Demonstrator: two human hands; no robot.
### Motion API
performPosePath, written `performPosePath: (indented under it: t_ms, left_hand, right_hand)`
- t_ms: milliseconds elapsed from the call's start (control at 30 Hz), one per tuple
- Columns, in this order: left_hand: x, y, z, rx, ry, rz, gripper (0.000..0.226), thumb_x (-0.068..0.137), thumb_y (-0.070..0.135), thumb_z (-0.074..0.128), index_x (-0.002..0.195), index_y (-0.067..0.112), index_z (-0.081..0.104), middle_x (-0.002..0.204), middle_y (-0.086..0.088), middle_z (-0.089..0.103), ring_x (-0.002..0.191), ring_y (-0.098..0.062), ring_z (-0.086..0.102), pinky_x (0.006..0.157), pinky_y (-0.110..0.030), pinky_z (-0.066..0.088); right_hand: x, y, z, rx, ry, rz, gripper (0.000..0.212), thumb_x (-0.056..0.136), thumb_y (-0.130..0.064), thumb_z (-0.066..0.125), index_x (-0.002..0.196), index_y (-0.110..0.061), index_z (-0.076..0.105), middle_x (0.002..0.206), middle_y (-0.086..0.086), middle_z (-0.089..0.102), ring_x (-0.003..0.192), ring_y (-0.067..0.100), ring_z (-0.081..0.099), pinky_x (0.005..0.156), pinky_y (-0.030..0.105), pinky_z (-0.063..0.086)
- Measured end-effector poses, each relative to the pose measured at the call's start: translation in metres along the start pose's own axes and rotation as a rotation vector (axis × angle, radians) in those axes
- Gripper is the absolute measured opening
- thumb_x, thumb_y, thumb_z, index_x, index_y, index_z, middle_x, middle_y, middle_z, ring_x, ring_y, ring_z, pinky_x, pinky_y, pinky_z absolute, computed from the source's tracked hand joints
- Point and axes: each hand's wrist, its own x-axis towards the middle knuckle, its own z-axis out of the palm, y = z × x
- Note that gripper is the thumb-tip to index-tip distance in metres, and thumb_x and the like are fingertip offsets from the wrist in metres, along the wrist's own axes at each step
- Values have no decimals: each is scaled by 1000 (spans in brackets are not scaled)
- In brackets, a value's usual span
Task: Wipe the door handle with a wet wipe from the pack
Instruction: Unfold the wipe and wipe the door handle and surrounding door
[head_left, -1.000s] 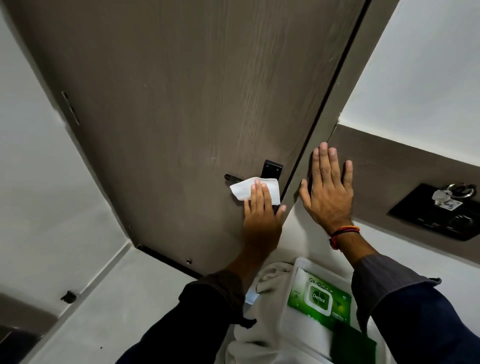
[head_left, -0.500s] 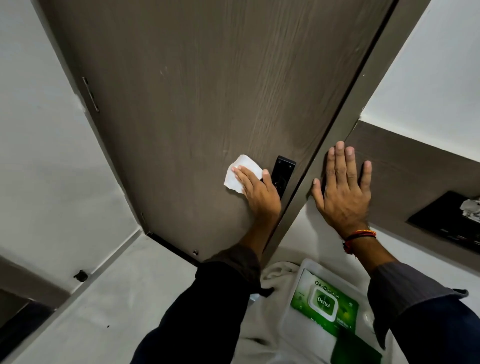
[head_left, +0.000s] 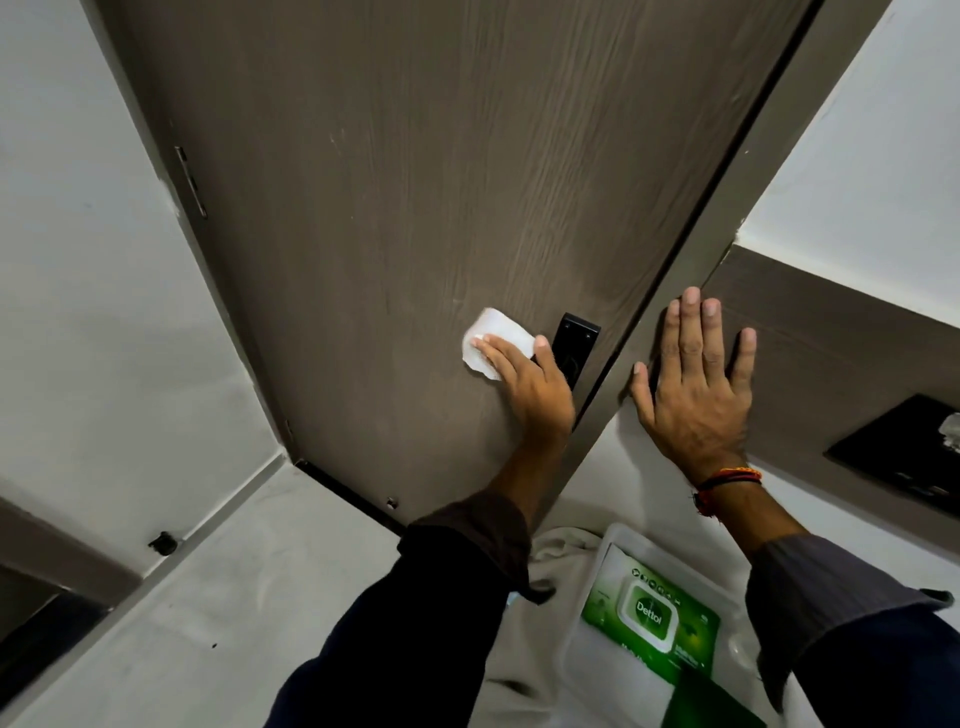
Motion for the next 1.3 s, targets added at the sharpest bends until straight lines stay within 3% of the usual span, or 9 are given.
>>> performPosePath:
  t_ms: [67, 133, 267, 400, 600, 767, 900, 1067, 1300]
  left_hand:
    - [-36, 6, 7, 49, -78, 210, 28, 105, 21, 45, 121, 10, 65, 136, -35, 55, 133, -47, 49, 110, -50, 45]
    - [-54, 1, 17, 1, -89, 299, 25, 103, 13, 46, 122, 1, 58, 137, -46, 46, 133, -58, 42, 109, -65, 38]
    - [-8, -9, 6, -316, -241, -48, 66, 108, 38, 32, 154, -4, 10, 165, -23, 3, 154, -35, 7, 126, -45, 9]
    - [-8, -8, 0, -326, -229, -58, 74, 106, 27, 49, 154, -7, 4, 166, -21, -4, 154, -35, 8, 122, -50, 29]
    - [-23, -52, -10, -68, -325, 386, 73, 103, 28, 53, 155, -3, 14, 164, -23, 15, 153, -34, 14, 122, -54, 25]
    - [13, -80, -17, 53, -375, 440, 77, 101, 34, 52, 155, -3, 12, 165, -22, 12, 154, -33, 10, 122, -55, 25]
    - [8, -111, -14, 303, -498, 913, 78, 100, 44, 47, 158, 7, 11, 167, -16, 10, 155, -30, 5, 125, -48, 19]
    - [74, -128, -26, 436, -469, 1393, 57, 105, 28, 42, 157, 13, 24, 164, -7, 26, 152, -24, 23, 124, -47, 21]
    - [87, -102, -25, 330, -544, 1565, 53, 103, 11, 41, 155, 15, 30, 162, -1, 33, 148, -22, 33, 121, -45, 28]
  right_hand:
    - [0, 1, 2, -1, -6, 5, 79, 107, -47, 36, 165, -4, 3, 172, 11, -18, 160, 23, -18, 128, 48, -17]
    - [-2, 0, 4, 2, -6, 3, 79, 106, -47, 35, 165, -4, 4, 172, 11, -17, 160, 23, -17, 128, 48, -18]
    - [-6, 0, 7, -12, 18, 17, 77, 106, -46, 37, 165, -4, 9, 173, 11, -11, 161, 24, -11, 129, 49, -13]
    - [-2, 1, 6, -10, 22, 4, 77, 107, -45, 37, 165, -4, 9, 173, 12, -10, 161, 25, -10, 129, 49, -12]
    - [0, 1, 8, -3, 37, -22, 77, 107, -46, 37, 165, -3, 10, 173, 12, -9, 161, 26, -8, 129, 50, -12]
    - [-4, 0, 8, -16, 46, -15, 78, 106, -45, 39, 165, -4, 9, 173, 12, -9, 161, 26, -8, 129, 51, -8]
    - [-4, 1, 9, -33, 60, -15, 77, 106, -45, 41, 165, -4, 12, 173, 12, -6, 161, 27, -5, 130, 52, -6]
    - [-5, 0, 13, -50, 93, -17, 78, 105, -45, 43, 164, -4, 14, 173, 13, -4, 162, 27, -3, 130, 53, -5]
    - [-6, 0, 19, -95, 92, 8, 81, 102, -47, 45, 164, -3, 17, 174, 14, -1, 162, 28, 1, 130, 54, -5]
